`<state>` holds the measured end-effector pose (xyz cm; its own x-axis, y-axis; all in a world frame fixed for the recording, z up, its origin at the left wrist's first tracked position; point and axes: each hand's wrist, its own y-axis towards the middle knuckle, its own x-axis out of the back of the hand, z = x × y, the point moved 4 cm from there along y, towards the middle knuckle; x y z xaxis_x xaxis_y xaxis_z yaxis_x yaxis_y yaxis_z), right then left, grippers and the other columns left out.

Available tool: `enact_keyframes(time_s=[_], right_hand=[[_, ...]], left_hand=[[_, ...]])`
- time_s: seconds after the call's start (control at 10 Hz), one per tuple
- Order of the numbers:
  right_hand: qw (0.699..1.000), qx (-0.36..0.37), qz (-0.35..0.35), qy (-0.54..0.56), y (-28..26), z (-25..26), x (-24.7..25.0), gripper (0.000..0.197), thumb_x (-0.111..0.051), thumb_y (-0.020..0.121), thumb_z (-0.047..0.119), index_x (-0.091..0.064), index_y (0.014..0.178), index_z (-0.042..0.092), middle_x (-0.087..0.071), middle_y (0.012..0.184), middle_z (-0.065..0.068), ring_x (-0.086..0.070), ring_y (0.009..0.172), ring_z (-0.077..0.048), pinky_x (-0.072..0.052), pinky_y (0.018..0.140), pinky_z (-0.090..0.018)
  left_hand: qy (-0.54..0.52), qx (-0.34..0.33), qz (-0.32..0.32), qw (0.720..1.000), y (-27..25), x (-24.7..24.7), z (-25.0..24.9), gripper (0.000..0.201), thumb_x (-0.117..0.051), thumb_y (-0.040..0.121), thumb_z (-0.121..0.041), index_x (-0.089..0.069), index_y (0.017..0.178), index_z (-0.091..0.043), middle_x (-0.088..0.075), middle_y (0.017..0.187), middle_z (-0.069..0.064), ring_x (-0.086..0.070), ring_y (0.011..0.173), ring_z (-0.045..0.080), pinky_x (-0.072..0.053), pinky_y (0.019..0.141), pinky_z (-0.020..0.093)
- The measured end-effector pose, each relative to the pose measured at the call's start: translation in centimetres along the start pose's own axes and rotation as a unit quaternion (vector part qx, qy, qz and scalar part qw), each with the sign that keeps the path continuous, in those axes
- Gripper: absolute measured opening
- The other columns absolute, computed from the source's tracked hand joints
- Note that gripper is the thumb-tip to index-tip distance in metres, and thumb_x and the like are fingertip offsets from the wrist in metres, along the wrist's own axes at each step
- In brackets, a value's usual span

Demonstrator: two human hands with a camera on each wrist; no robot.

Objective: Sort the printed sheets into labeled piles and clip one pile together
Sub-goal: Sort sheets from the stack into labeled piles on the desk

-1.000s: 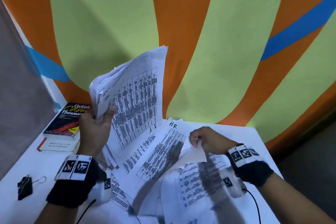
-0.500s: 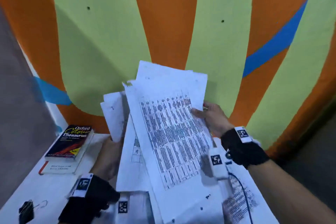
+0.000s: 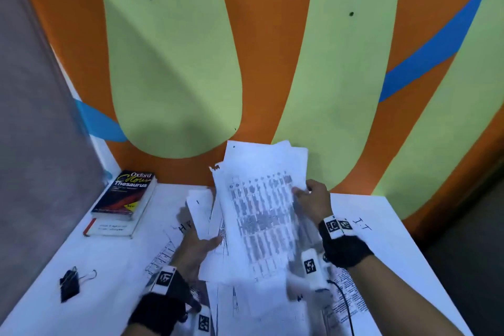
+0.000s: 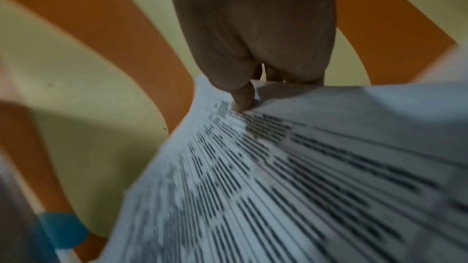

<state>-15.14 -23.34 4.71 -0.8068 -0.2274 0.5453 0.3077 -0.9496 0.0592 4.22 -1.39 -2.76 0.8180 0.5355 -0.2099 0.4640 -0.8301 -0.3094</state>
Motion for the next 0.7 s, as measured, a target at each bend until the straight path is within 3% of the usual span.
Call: enact_keyframes(time_s=[0.1, 0.2, 0.3, 0.4, 0.5, 0.6, 0.7], right_hand=[[0.994, 0.069, -0.073, -0.04, 0.1, 1.9, 3.3, 0.05, -0.059, 0.091, 0.014, -0.026, 0.053, 0.016, -0.023, 0.051, 0.002, -0.024, 0.047, -0.01, -0.019, 0.049, -0.028], [0.989, 0.054, -0.133, -0.035, 2.1, 0.7, 6.5, 0.048, -0.059, 0.09, 0.017, -0.029, 0.053, 0.015, -0.027, 0.05, -0.001, -0.027, 0.05, -0.017, -0.023, 0.054, -0.031], [0.979, -0.044, -0.187, 0.068, 2.4, -1.3, 9.4, 0.045, -0.061, 0.089, 0.02, -0.034, 0.053, 0.016, -0.034, 0.054, -0.003, -0.034, 0.056, -0.017, -0.031, 0.056, -0.029], [0.976, -0.143, -0.119, 0.11, 1.3, -4.0, 9.7, 0.029, -0.059, 0.091, 0.019, -0.049, 0.065, 0.013, -0.05, 0.066, -0.007, -0.046, 0.055, -0.019, -0.043, 0.058, -0.032], [0.98, -0.196, 0.03, 0.0, -0.5, -6.7, 6.2, 0.017, -0.053, 0.094, 0.023, -0.058, 0.102, 0.009, -0.053, 0.067, 0.001, -0.062, 0.071, -0.023, -0.052, 0.074, -0.036], [0.96, -0.183, 0.092, -0.19, -1.6, -9.8, 1.8, 0.027, -0.061, 0.088, 0.021, -0.055, 0.109, 0.006, -0.051, 0.063, 0.002, -0.057, 0.068, -0.018, -0.054, 0.079, -0.031], [0.972, -0.189, 0.068, -0.12, -3.7, -8.8, -1.4, 0.043, -0.057, 0.092, 0.023, -0.052, 0.126, -0.003, -0.06, 0.113, -0.018, -0.049, 0.092, -0.017, -0.044, 0.092, -0.032]], left_hand=[[0.007, 0.013, -0.013, 1.0, 0.5, 0.9, 0.7, 0.039, -0.068, 0.084, -0.006, -0.06, 0.12, -0.017, -0.067, 0.121, 0.007, -0.063, 0.109, 0.031, -0.047, 0.094, 0.059], [0.004, 0.014, -0.004, 1.0, 0.9, 1.2, 1.3, 0.048, -0.075, 0.077, -0.017, -0.059, 0.123, -0.018, -0.066, 0.122, 0.008, -0.06, 0.113, 0.034, -0.043, 0.096, 0.062], [-0.018, 0.018, -0.014, 1.0, 0.7, 1.6, 1.8, 0.049, -0.072, 0.079, -0.011, -0.057, 0.126, -0.016, -0.066, 0.122, 0.01, -0.061, 0.112, 0.036, -0.043, 0.095, 0.063], [-0.051, 0.039, -0.025, 0.998, 0.8, 2.3, 3.0, 0.053, -0.069, 0.079, -0.001, -0.053, 0.128, -0.011, -0.065, 0.122, 0.015, -0.062, 0.109, 0.039, -0.045, 0.092, 0.065], [-0.049, 0.062, -0.021, 0.997, 0.5, 2.3, 3.4, 0.068, -0.078, 0.063, 0.0, -0.053, 0.125, -0.008, -0.063, 0.122, 0.023, -0.063, 0.105, 0.042, -0.045, 0.091, 0.065], [-0.056, 0.057, 0.014, 0.997, 0.3, 1.9, 3.3, 0.076, -0.082, 0.057, 0.002, -0.054, 0.127, -0.013, -0.065, 0.119, 0.02, -0.064, 0.104, 0.042, -0.049, 0.088, 0.061], [-0.1, 0.076, 0.05, 0.991, -0.5, 1.4, 2.7, 0.063, -0.08, 0.073, -0.023, -0.055, 0.13, -0.019, -0.06, 0.13, 0.016, -0.059, 0.116, 0.038, -0.041, 0.1, 0.06]])
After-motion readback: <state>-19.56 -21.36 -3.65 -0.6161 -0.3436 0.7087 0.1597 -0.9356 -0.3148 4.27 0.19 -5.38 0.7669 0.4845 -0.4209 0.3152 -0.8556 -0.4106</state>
